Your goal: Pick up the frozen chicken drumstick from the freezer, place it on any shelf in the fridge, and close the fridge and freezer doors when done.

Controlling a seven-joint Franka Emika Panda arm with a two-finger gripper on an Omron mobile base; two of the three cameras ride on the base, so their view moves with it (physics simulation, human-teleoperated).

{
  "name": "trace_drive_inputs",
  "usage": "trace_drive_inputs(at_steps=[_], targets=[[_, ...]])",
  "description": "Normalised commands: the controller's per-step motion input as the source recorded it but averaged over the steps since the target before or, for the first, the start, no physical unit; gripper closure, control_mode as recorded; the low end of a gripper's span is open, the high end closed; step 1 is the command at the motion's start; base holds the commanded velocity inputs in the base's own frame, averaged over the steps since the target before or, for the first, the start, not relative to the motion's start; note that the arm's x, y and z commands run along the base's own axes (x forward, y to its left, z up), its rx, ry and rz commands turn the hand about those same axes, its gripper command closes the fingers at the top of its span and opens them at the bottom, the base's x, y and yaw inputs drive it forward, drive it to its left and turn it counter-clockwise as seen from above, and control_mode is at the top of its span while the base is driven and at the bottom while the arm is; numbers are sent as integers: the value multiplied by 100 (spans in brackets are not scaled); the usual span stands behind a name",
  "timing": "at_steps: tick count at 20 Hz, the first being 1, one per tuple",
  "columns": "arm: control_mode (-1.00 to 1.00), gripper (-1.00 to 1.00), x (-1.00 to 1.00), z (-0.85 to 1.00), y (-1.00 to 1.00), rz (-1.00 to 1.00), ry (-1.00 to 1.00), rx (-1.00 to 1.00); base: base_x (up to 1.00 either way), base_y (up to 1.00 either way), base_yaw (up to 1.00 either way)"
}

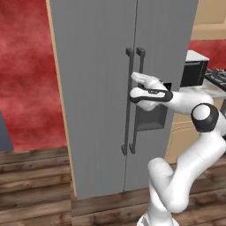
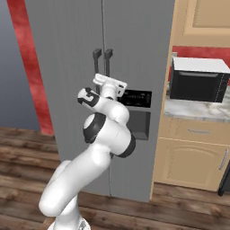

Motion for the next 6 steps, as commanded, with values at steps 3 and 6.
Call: trace_drive_inputs(at_steps=[3, 6], targets=[[-100, -100, 48, 47, -16, 0, 0, 30, 0, 0, 0], [-100, -100, 27, 31, -8, -3, 0, 9, 0, 0, 0]])
